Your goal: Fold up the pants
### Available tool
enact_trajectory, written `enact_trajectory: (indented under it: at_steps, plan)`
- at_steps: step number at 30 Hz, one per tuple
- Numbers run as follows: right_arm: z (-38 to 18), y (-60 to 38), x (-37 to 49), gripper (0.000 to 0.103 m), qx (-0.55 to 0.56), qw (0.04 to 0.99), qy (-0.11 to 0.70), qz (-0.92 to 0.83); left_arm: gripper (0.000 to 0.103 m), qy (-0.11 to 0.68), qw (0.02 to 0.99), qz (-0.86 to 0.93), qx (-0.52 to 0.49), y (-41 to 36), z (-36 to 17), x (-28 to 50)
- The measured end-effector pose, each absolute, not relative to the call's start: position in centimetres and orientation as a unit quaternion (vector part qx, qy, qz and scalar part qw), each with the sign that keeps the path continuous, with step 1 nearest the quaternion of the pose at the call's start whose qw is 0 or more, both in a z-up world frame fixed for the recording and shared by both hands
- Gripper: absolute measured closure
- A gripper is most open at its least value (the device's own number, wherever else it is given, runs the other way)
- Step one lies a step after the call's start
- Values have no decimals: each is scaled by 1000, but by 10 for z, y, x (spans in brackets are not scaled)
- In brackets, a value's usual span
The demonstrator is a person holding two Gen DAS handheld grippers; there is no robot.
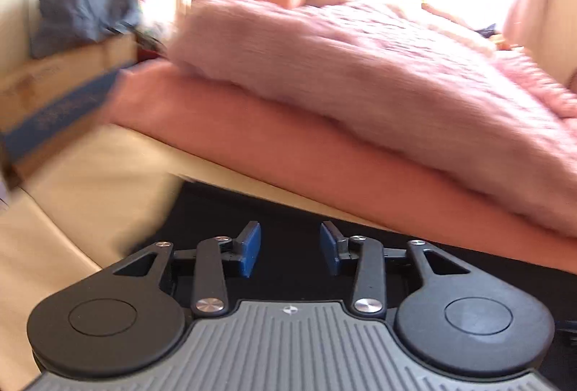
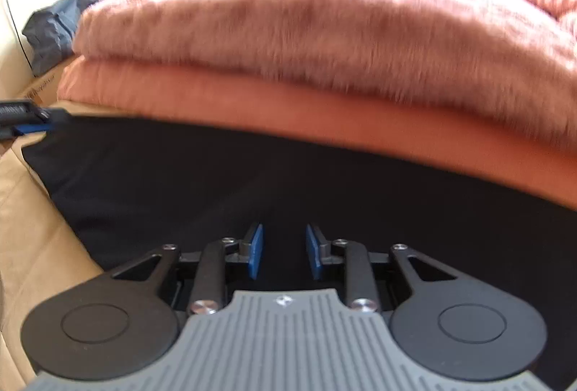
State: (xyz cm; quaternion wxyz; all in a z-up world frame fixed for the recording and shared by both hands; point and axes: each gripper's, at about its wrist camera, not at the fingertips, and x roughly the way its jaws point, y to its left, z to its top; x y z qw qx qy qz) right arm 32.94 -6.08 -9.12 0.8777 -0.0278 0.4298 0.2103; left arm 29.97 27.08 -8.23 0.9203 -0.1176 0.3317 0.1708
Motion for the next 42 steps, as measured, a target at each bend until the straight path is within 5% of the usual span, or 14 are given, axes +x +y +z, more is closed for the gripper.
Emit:
enact_trajectory:
  at_steps: [9, 11, 13, 15, 21, 26, 28, 37, 42]
  plan:
    - [-94, -49, 333, 74, -71, 869, 441, 215, 51, 368, 909, 164, -109, 363, -107, 318]
    - [-95, -45, 333, 70, -80, 868, 441, 214, 61, 362, 912, 155, -114, 364, -111, 314]
    - [-95, -43, 333, 69, -87, 866, 442, 216, 91, 355, 917, 140, -114, 365, -112, 315]
    - [-95, -44, 332, 68, -89, 866, 443, 216, 101, 357, 919, 125, -112, 363, -113, 317]
    - [-96, -47, 332, 68, -83, 866, 444, 216, 103, 312, 936, 135, -90, 363, -91, 315]
    - [-96, -46, 333, 68, -86, 863, 448, 216, 103, 349, 925, 140, -54, 359, -105, 341]
    - [-96, -47, 333, 68, -85, 863, 448, 218, 98, 369, 914, 153, -62, 361, -115, 350]
    - [-98, -48, 334, 68, -82, 863, 448, 220, 42, 335, 870, 239, -271, 381, -96, 293]
    - [-98, -48, 333, 68, -83, 864, 447, 219, 43, 307, 804, 242, -449, 380, -112, 249]
